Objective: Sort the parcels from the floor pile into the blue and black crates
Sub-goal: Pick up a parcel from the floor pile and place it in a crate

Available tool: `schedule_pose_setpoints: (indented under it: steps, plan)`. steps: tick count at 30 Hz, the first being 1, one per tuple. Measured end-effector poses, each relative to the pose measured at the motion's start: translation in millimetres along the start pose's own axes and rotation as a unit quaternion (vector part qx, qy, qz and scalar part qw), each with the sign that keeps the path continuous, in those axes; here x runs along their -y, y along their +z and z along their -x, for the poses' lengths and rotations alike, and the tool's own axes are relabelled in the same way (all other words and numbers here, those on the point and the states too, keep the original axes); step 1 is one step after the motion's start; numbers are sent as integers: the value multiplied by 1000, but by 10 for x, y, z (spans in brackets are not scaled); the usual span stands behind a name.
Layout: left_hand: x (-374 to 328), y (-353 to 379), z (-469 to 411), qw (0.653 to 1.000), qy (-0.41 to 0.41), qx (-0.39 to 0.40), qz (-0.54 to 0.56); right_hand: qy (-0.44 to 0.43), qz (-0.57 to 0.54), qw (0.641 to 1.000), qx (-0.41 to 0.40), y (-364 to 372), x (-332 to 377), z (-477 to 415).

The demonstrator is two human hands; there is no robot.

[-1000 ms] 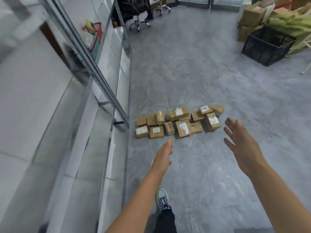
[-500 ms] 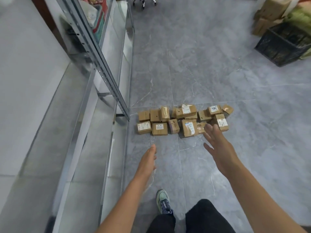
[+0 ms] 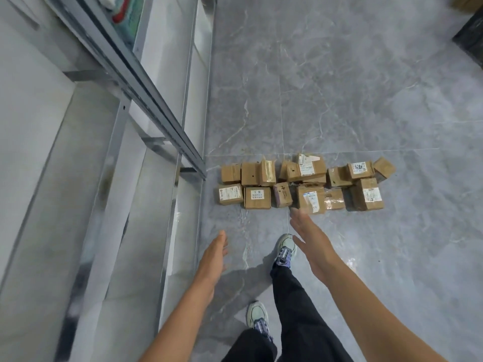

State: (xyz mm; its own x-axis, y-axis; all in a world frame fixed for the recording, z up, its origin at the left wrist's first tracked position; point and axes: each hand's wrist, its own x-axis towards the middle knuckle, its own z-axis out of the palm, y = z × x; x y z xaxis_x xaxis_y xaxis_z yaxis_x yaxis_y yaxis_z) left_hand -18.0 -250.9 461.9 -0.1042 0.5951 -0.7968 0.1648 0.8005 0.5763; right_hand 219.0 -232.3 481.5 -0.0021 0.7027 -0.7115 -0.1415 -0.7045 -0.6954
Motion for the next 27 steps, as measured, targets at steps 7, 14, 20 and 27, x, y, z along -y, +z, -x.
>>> schedule_pose_setpoints:
  steps: [7,14,20,27]
  plan:
    - [-418,7,-937,997,-62,-44,1,65,23,997,25,130,147,-1254]
    - [-368,-63,-2291,992,-114,-44,-21,115,17,993,7,321,-131,-2605]
    - [-20,-109,-3894,987,-140,-10,-78,169,39,985,-6,663,-820,-4053]
    - [463,-215,-5579,980,-171,-34,-94,197,52,979,-15,1095,-1661,-5510]
